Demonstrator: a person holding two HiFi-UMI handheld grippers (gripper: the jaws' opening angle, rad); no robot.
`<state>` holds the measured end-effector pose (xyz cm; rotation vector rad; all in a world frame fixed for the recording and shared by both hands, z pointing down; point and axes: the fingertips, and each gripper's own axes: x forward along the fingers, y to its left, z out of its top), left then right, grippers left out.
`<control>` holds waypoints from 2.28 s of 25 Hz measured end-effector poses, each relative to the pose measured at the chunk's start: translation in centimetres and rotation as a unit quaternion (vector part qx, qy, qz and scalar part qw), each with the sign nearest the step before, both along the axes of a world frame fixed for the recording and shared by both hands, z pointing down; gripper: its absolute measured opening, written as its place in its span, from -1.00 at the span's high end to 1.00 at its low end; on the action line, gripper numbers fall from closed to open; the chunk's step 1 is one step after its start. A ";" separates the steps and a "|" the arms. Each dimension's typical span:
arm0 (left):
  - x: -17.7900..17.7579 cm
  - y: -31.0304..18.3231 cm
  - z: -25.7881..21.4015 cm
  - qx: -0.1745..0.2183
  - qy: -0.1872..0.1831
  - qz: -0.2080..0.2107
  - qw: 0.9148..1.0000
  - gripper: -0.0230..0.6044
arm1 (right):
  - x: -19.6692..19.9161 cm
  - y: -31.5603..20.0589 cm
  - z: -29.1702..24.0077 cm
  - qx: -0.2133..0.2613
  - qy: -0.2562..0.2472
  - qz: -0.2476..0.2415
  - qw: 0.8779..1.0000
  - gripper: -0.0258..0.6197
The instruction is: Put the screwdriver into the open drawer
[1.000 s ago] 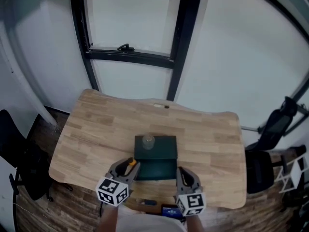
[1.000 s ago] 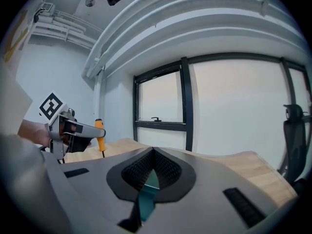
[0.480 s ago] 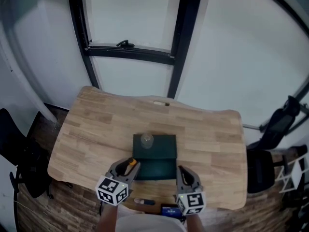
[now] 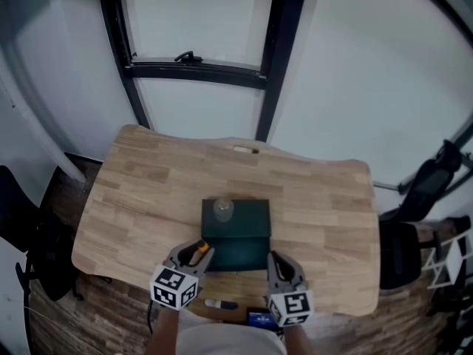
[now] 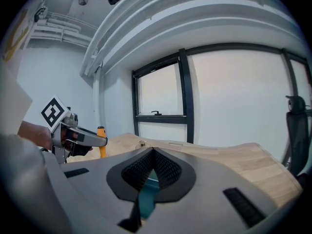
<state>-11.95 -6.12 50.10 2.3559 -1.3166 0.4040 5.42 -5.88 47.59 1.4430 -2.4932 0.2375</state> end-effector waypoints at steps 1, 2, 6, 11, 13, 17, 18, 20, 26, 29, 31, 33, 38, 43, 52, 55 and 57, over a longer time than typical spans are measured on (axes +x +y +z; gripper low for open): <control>0.0 0.0 0.3 -0.004 0.001 0.002 1.000 0.53 | 0.1 -0.1 0.1 0.004 -0.001 0.001 1.000 0.93; 0.1 0.1 0.6 -0.007 0.001 0.003 1.000 0.53 | 0.1 -0.1 0.3 0.002 -0.003 0.003 1.000 0.93; 0.5 0.2 1.7 -0.020 -0.001 0.010 1.000 0.53 | 0.2 -0.1 0.9 -0.021 -0.005 0.007 1.000 0.93; 0.5 0.2 3.4 -0.040 -0.013 0.015 0.999 0.53 | 0.4 -0.3 2.1 -0.021 -0.002 0.007 1.000 0.93; 0.3 0.3 4.2 -0.050 -0.021 0.017 0.998 0.53 | 0.3 -0.3 2.6 -0.028 -0.002 0.009 1.000 0.93; 0.2 0.4 5.7 -0.070 -0.036 0.022 0.997 0.53 | 0.1 -0.4 3.3 -0.037 -0.002 0.008 0.999 0.93; 0.2 0.4 6.1 -0.075 -0.040 0.024 0.996 0.53 | 0.0 -0.4 3.4 -0.040 -0.001 0.006 0.999 0.93; 0.2 0.4 6.8 -0.084 -0.045 0.027 0.995 0.53 | -0.4 -0.3 3.5 -0.058 -0.003 0.004 0.998 0.93; 0.4 0.5 8.1 -0.103 -0.053 0.037 0.993 0.53 | -0.4 -0.4 4.0 -0.080 -0.001 0.006 0.997 0.93; 0.5 0.6 8.6 -0.110 -0.056 0.041 0.991 0.53 | -0.4 -0.7 4.2 -0.083 -0.002 0.007 0.997 0.93; 0.6 0.6 8.9 -0.113 -0.058 0.044 0.991 0.53 | -0.3 -0.8 4.3 -0.083 0.000 0.006 0.997 0.93; 0.7 0.6 9.0 -0.115 -0.059 0.046 0.991 0.53 | -0.4 -0.9 4.4 -0.084 0.000 0.006 0.996 0.93; 1.1 0.4 9.5 -0.122 -0.063 0.055 0.989 0.53 | -0.4 -1.1 4.8 -0.084 -0.001 0.005 0.996 0.93; 1.8 0.1 9.9 -0.127 -0.069 0.068 0.987 0.53 | -0.8 -0.6 5.4 -0.105 -0.003 0.002 0.995 0.93; 3.0 -0.2 10.5 -0.135 -0.091 0.101 0.981 0.53 | -0.2 -1.4 5.9 -0.109 -0.007 0.009 0.994 0.93; 3.5 -0.3 10.8 -0.136 -0.104 0.117 0.978 0.53 | 0.2 -1.6 6.1 -0.115 -0.013 0.017 0.993 0.93; 3.7 -0.4 11.0 -0.134 -0.117 0.129 0.976 0.53 | 0.6 -1.8 6.2 -0.117 -0.013 0.021 0.993 0.93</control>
